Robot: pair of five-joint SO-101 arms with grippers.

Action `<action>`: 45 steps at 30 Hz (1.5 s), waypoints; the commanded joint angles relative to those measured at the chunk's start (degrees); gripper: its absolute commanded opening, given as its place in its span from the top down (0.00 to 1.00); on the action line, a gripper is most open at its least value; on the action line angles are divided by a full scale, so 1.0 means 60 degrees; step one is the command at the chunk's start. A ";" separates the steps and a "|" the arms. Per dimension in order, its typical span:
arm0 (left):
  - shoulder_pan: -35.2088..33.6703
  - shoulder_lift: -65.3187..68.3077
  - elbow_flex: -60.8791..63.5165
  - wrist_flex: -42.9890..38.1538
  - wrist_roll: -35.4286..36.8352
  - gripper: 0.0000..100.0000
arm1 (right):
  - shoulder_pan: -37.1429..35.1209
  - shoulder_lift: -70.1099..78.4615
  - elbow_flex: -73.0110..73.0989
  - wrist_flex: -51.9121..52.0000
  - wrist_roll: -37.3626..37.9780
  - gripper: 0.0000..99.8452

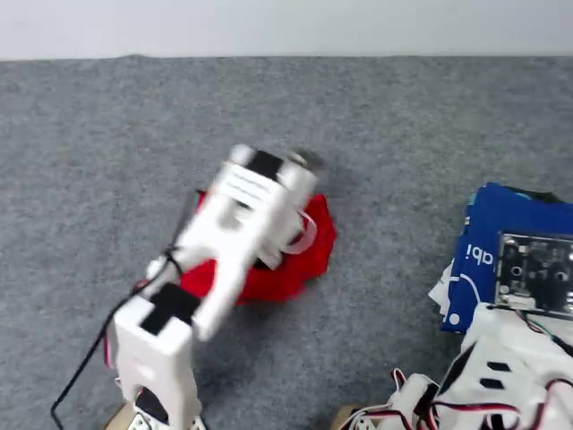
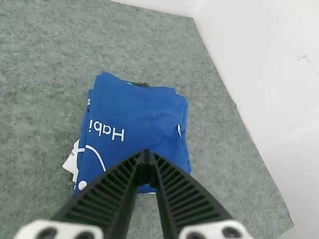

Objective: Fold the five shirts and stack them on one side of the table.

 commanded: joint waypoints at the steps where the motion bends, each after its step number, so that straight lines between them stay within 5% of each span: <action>1: 0.1729 -0.1201 0.0725 0.0249 -0.0044 1.00 | 0.0081 -0.0022 0.0015 0.0359 0.0088 0.99; 5: 0.2183 -0.2183 0.1355 0.0249 -0.0103 1.00 | 0.0081 -0.0022 0.0015 0.0359 0.0088 0.99; 16: -0.1582 -0.2593 0.0476 -0.0762 -0.0864 1.00 | 0.0037 0.0066 0.0029 0.0359 0.0088 0.99; 30: -0.0527 0.2652 -0.4945 -0.1040 -0.0791 1.00 | 0.0037 0.0051 0.0029 0.0359 0.0073 0.99; 36: -0.0806 0.5099 -0.8681 0.0264 -0.0777 1.00 | 0.0037 0.0066 0.0044 0.0359 0.0073 0.99; 40: -0.1216 0.4806 -0.9385 0.0322 -0.0762 1.00 | 0.0037 0.0125 0.0088 0.0359 0.0029 0.99; 45: -0.1832 0.2725 -0.7832 0.0308 -0.0762 1.00 | 0.0037 0.1004 0.0542 0.0344 0.0015 0.99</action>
